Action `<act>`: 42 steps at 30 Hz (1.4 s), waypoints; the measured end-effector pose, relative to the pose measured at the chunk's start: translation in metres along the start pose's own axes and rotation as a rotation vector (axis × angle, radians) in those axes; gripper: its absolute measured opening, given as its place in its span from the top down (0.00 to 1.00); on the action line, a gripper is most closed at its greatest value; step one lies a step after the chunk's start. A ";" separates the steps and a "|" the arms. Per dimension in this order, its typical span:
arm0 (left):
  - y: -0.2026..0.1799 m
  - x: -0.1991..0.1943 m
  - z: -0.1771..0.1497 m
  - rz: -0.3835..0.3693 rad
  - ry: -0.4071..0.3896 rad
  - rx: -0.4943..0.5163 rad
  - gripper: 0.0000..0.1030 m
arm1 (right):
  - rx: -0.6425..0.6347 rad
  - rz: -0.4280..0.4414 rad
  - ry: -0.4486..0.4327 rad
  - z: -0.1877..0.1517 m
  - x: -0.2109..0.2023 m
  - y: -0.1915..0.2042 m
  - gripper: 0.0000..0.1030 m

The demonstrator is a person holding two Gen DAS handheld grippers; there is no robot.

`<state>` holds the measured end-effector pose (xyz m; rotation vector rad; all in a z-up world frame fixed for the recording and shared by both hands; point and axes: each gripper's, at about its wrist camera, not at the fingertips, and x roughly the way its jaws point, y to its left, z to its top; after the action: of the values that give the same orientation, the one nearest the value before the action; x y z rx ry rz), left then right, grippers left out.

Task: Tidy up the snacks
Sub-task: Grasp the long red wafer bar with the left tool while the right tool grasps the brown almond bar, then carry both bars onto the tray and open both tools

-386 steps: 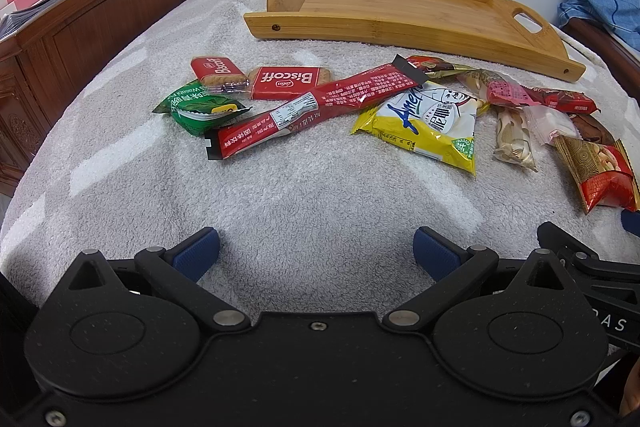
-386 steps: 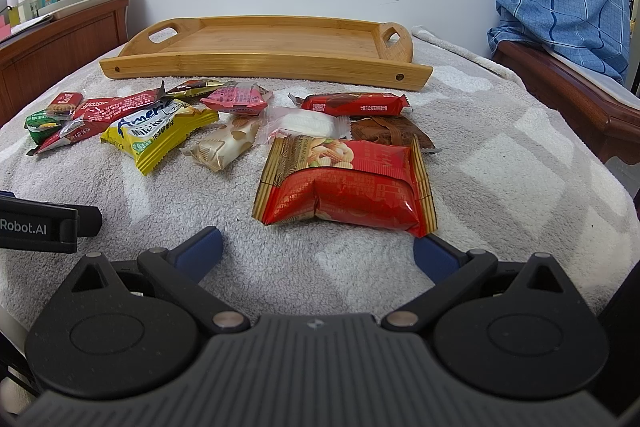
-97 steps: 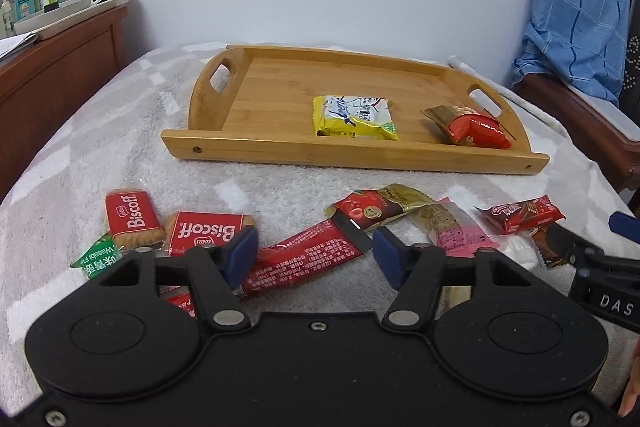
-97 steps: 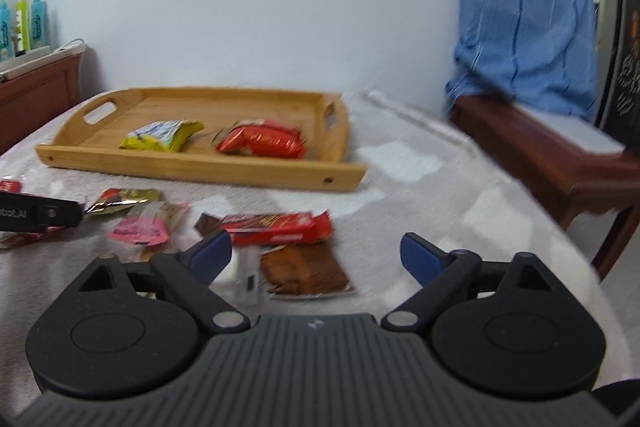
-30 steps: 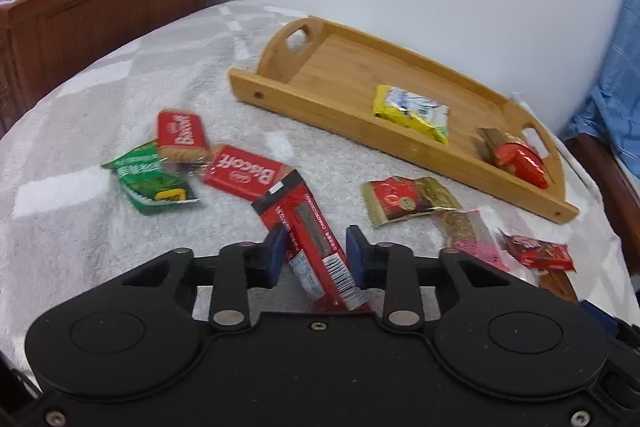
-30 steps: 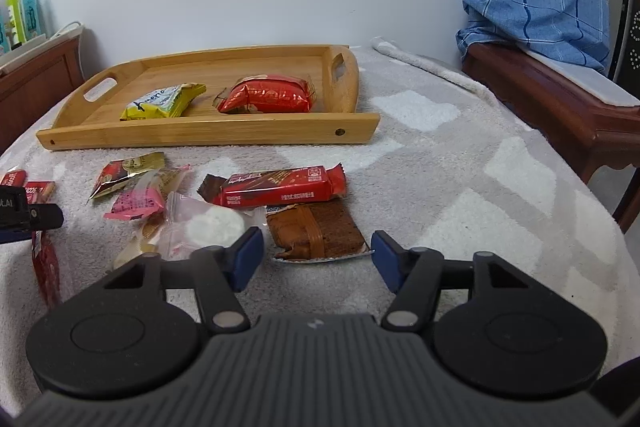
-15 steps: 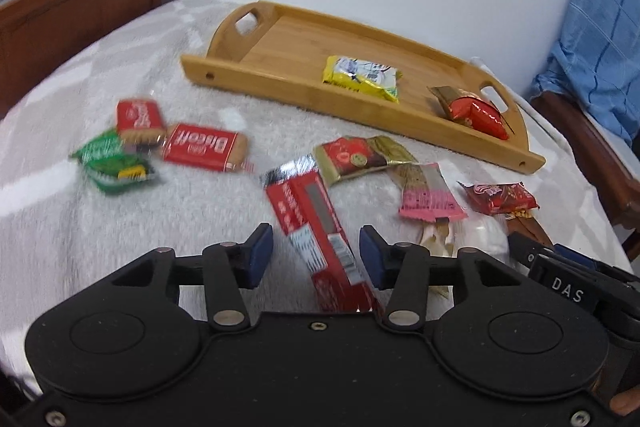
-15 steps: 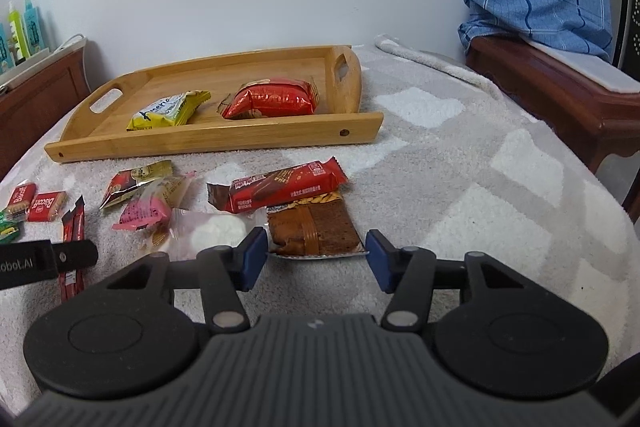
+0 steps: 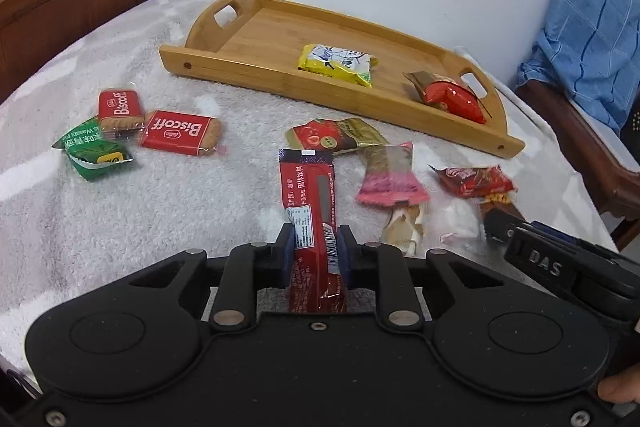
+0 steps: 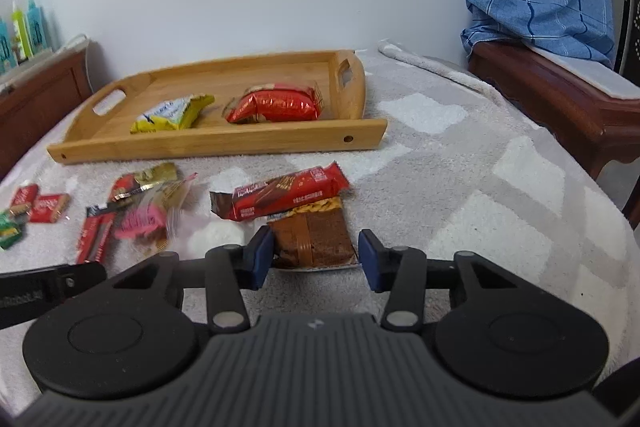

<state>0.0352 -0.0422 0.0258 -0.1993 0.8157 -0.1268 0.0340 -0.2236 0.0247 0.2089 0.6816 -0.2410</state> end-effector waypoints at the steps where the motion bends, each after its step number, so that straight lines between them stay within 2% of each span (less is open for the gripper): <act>1: 0.000 0.000 0.001 0.000 0.001 -0.003 0.81 | 0.006 0.003 -0.005 0.000 -0.002 -0.001 0.52; 6: 0.002 -0.003 0.007 0.023 -0.014 0.000 0.81 | 0.003 -0.008 -0.042 0.002 -0.011 -0.004 0.53; 9: 0.003 -0.005 0.010 0.028 -0.027 0.005 0.81 | -0.021 -0.037 -0.033 -0.001 -0.010 -0.001 0.51; 11: 0.004 -0.005 0.011 0.033 -0.030 0.014 0.81 | -0.059 -0.038 0.023 -0.003 -0.002 0.002 0.33; 13: 0.005 -0.004 0.012 0.033 -0.027 0.011 0.81 | -0.068 -0.047 0.037 -0.006 0.004 0.005 0.31; 14: 0.005 -0.004 0.013 0.034 -0.026 0.010 0.81 | -0.076 -0.052 0.029 -0.005 0.006 0.007 0.28; 17: 0.006 -0.004 0.013 0.039 -0.030 0.016 0.81 | -0.091 -0.073 0.008 -0.002 0.011 0.010 0.26; 19: 0.005 -0.004 0.014 0.039 -0.032 0.024 0.81 | -0.091 -0.061 0.030 -0.001 0.016 0.010 0.29; 20: 0.005 -0.005 0.015 0.039 -0.033 0.027 0.81 | -0.086 -0.054 0.035 -0.001 0.017 0.010 0.44; 21: 0.005 -0.005 0.015 0.039 -0.035 0.029 0.81 | -0.083 -0.035 0.036 -0.001 0.016 0.011 0.53; 26: 0.004 -0.007 0.022 0.039 -0.050 0.050 0.81 | -0.025 0.022 0.038 0.000 0.004 0.005 0.55; 33: 0.001 -0.013 0.041 0.038 -0.081 0.082 0.81 | 0.008 0.030 -0.038 0.012 -0.021 -0.005 0.55; 42: -0.001 -0.003 0.096 0.054 -0.103 0.121 0.81 | 0.067 0.093 -0.071 0.065 -0.006 -0.016 0.55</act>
<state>0.1034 -0.0307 0.0921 -0.0693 0.7083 -0.1138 0.0635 -0.2554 0.0766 0.2943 0.5925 -0.1814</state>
